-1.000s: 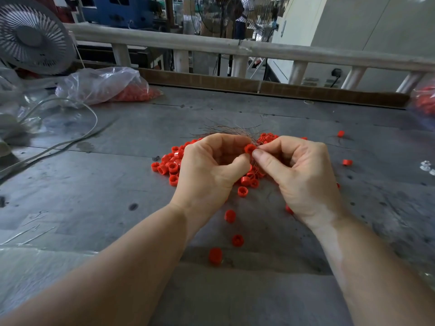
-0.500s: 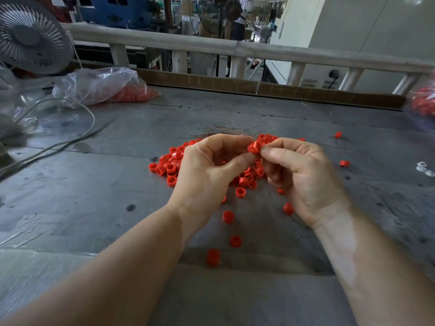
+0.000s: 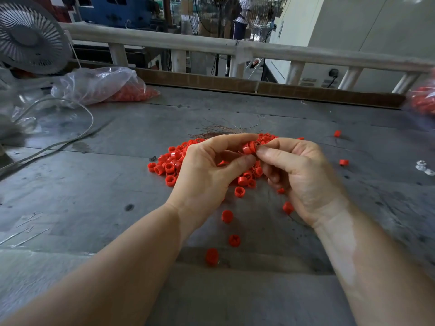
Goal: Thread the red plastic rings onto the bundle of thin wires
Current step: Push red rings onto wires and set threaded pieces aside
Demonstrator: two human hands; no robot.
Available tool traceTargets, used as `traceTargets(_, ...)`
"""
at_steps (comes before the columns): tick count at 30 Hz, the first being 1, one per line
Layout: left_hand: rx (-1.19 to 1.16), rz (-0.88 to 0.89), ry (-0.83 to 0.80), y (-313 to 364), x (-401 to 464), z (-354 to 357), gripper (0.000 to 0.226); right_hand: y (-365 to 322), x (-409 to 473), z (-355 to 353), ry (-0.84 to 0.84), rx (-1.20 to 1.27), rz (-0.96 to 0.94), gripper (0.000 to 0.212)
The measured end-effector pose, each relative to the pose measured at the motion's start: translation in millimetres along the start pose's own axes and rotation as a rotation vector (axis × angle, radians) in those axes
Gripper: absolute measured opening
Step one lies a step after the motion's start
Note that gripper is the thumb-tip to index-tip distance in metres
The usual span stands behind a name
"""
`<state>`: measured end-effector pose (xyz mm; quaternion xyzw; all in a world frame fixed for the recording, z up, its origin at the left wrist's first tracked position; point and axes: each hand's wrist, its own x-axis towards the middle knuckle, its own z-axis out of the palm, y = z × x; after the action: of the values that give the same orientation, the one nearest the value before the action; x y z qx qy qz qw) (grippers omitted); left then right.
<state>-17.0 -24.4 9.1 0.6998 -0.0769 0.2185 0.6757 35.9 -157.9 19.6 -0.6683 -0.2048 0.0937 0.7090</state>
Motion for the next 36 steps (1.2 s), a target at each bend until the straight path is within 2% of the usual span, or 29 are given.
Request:
traceTargets(4, 0.025, 0.01, 0.012, -0.4, 0.0, -0.1, 0.032, 1.8, 0.1, 0.1, 0.022, -0.027, -0.046, 0.012)
traceTargets(8, 0.031, 0.007, 0.025, -1.3, 0.7, -0.5, 0.031, 4.7, 1.0, 0.4, 0.097, -0.132, -0.214, 0.006)
traceTargets(14, 0.021, -0.012, 0.043, -3.1, 1.7, 1.5, 0.028, 5.1, -0.7, 3.0, 0.137, -0.378, -0.415, 0.017)
traceTargets(22, 0.031, -0.041, 0.044, -6.9, 2.5, -0.7, 0.03, 4.2, -3.0, 6.1, 0.117, -0.437, -0.4, 0.014)
traceTargets(31, -0.205, -0.136, 0.024, -8.9, 4.0, -1.2, 0.031, 5.3, -1.1, 5.2, 0.136, -0.462, -0.417, 0.014)
traceTargets(36, -0.291, -0.173, 0.045, -9.7, 4.7, -1.2, 0.02, 6.0, -0.8, 5.0, 0.095, -0.501, -0.442, 0.014)
